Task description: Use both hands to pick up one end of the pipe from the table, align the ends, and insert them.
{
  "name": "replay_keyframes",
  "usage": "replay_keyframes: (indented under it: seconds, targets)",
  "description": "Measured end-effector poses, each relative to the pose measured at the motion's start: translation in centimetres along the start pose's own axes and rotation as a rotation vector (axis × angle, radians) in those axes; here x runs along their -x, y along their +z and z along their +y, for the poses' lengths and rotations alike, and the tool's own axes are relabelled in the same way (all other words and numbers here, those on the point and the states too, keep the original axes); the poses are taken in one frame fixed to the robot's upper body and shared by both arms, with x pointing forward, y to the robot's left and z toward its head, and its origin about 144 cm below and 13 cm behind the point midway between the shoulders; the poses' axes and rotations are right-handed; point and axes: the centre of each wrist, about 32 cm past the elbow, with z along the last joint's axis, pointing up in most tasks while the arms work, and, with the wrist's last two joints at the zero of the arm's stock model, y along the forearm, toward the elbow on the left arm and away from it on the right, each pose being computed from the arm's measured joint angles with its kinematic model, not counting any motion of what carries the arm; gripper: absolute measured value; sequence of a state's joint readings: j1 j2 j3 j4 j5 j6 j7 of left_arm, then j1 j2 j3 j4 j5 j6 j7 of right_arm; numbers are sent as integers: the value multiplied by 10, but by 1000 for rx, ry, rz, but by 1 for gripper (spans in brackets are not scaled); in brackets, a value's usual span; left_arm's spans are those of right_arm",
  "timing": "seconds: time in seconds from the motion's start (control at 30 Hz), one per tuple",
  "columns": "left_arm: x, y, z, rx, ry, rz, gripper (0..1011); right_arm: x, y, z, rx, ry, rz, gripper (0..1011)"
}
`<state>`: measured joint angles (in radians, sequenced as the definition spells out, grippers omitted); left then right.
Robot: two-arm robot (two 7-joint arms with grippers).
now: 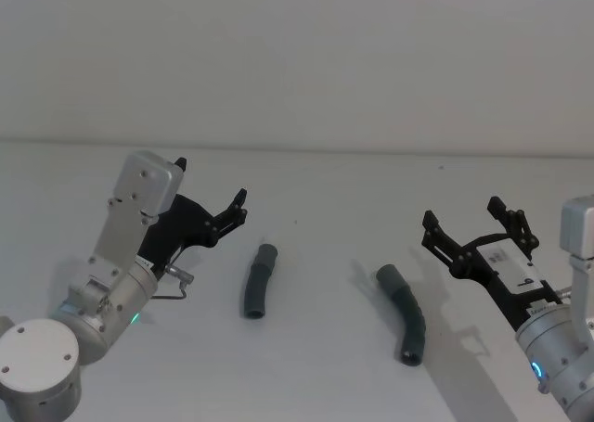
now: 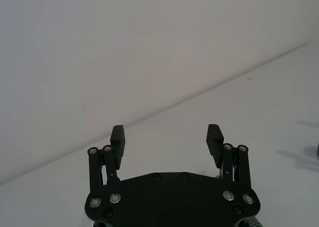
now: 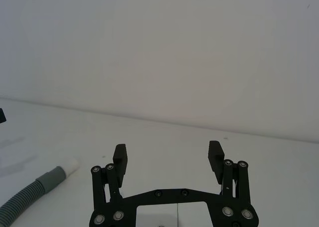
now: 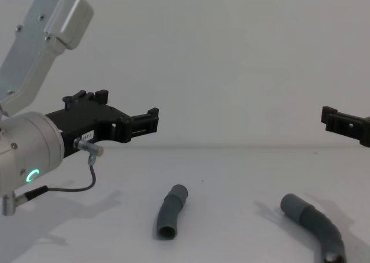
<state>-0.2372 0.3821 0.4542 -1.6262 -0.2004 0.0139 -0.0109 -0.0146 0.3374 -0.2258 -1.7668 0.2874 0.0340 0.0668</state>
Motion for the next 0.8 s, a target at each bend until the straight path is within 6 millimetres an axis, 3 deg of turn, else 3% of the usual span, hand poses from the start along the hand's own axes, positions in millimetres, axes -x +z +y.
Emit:
replay_keyframes:
  seconds: [0.8]
  targets:
    - [0,11,-5,-95,-59,-18,1001,0,0,0,0,0,0,1000]
